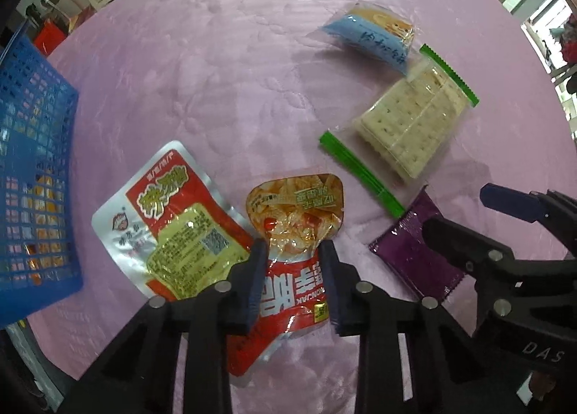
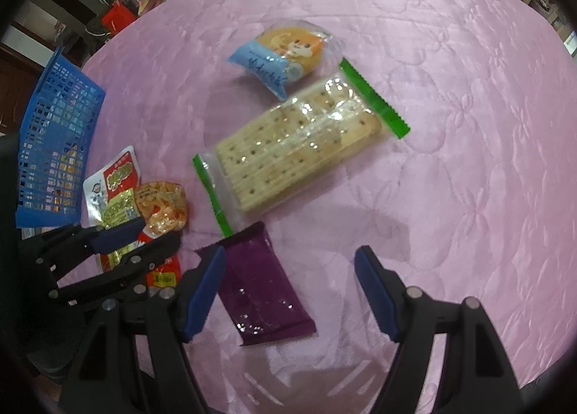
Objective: Organize snacks
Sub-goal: 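Grasp the red-and-silver snack bag with the right tool while the left tool lifts its bag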
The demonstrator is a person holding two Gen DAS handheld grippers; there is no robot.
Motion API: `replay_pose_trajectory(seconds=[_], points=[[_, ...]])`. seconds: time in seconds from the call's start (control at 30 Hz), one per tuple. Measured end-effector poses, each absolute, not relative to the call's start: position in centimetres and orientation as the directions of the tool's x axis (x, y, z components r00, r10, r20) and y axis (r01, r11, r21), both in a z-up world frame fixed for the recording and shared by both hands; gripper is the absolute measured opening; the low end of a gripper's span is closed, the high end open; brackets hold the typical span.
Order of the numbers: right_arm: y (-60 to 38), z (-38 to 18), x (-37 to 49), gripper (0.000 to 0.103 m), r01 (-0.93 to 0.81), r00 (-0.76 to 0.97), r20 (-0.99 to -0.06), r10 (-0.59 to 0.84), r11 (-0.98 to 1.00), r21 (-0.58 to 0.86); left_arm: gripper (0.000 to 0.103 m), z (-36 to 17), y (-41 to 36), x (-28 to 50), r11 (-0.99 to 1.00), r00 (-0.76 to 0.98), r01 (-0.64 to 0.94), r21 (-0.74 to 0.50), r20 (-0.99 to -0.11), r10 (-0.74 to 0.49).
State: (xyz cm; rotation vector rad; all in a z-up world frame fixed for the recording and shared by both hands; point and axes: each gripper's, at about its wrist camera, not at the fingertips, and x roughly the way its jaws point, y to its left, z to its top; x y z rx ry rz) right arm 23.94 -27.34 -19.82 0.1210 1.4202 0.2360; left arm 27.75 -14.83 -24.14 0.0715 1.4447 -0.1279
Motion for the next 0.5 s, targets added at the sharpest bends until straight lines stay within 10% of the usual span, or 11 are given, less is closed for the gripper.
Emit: replay_pose_trajectory(seconds=[0.5], points=[[-19.3, -18.0, 23.5, 0.080, -0.283, 0.085, -0.936, 0.342, 0.909, 0.306, 0.027, -15.6, -6.3, 19.6, 0.997, 0.295, 0.078, -0.019, -0.954, -0.041]])
